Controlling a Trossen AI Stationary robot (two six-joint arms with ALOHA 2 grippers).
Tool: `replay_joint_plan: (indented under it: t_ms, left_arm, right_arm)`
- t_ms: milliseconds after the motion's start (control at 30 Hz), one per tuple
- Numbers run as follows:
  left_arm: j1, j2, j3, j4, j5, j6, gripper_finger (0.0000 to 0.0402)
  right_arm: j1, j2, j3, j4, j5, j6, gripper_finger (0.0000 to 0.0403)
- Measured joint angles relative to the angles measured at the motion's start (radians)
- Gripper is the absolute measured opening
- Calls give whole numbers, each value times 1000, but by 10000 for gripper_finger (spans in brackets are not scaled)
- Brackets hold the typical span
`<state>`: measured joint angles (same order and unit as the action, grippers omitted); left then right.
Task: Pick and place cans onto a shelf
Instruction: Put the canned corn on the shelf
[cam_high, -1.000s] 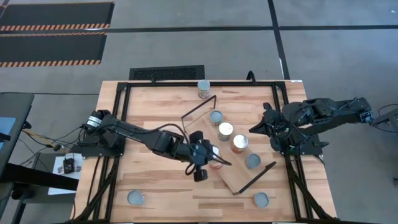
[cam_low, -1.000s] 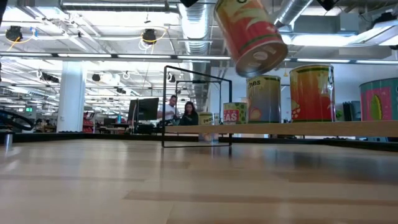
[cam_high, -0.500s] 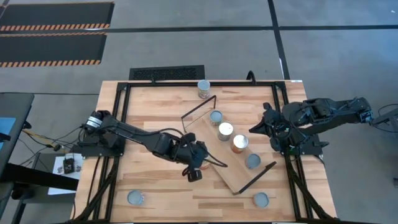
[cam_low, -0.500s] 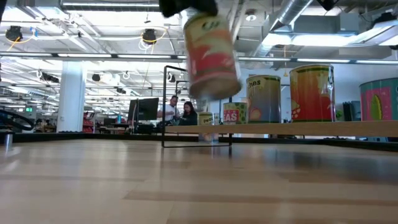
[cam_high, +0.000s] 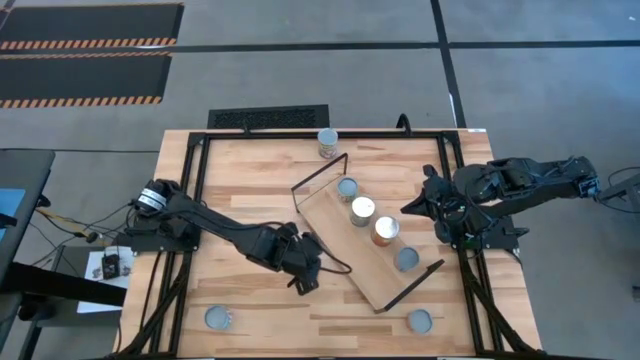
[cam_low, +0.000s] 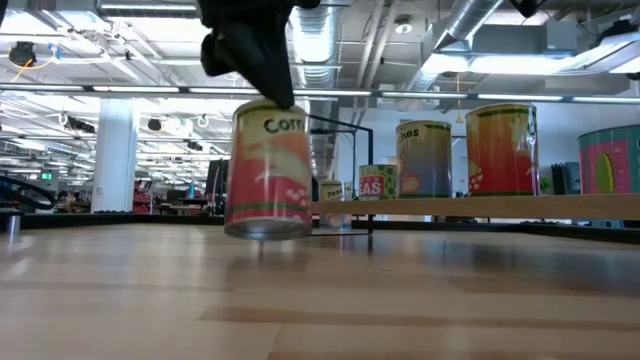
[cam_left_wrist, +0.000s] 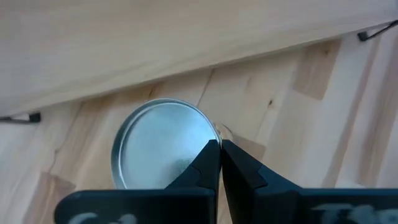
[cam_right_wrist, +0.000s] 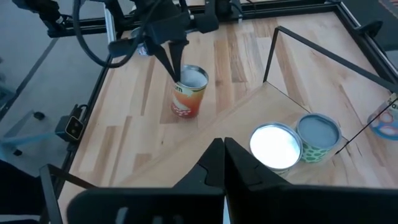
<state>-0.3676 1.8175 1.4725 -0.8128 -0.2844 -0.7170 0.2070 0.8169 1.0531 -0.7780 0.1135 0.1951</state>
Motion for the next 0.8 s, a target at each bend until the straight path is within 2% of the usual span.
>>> replay_joint_plan:
  t_ms: [167, 367, 533, 667, 800]
  left_arm:
    - [0, 0, -12, 23, -5, -23, 12]
    - [0, 0, -7, 16, 46, -55, 64]
    - [-17, -13, 59, -9, -14, -45, 93]
    - [-44, -53, 63, -6, -75, -55, 83]
    - [-78, -120, 28, 16, -145, -79, 34]
  right_arm:
    - [0, 0, 0, 0, 0, -9, 12]
    - [0, 0, 0, -15, 0, -10, 12]
    - [11, -21, 0, -27, -2, -6, 12]
    - [16, -48, 0, -27, -2, -11, 12]
    - [15, -85, -32, 68, 0, -21, 11]
